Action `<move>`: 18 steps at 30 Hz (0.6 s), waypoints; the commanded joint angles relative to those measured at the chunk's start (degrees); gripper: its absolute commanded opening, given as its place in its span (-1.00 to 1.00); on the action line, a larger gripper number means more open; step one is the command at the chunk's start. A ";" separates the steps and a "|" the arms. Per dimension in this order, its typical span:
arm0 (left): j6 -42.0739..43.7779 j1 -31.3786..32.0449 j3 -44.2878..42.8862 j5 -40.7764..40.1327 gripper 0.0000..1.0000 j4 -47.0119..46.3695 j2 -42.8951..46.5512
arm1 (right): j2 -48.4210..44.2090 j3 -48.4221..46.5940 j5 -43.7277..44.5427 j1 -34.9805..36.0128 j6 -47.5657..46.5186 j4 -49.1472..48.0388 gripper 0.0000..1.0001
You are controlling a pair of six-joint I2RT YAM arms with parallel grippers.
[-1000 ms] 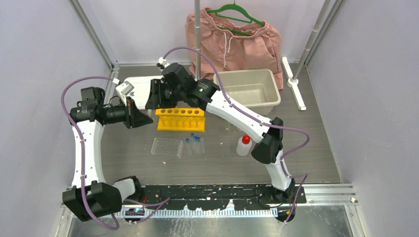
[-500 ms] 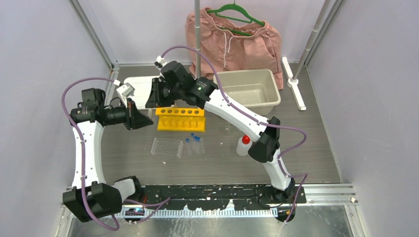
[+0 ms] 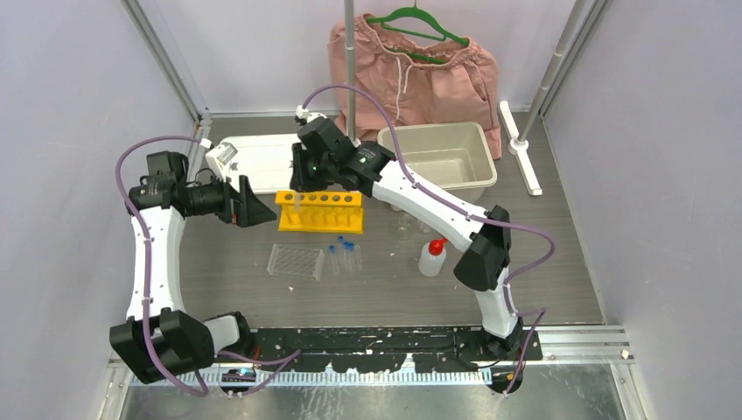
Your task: Organize the chemistry lab equipment
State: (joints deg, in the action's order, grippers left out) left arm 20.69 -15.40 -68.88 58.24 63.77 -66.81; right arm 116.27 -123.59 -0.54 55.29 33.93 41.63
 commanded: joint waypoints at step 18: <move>-11.62 -3.88 -3.63 -14.00 0.98 -4.29 -9.54 | -7.53 34.07 29.72 11.76 -29.91 -54.08 -0.99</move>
State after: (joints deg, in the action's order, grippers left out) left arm 8.95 -18.48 -70.17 44.40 59.92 -76.14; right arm 107.96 -89.97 25.23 68.20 9.19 3.90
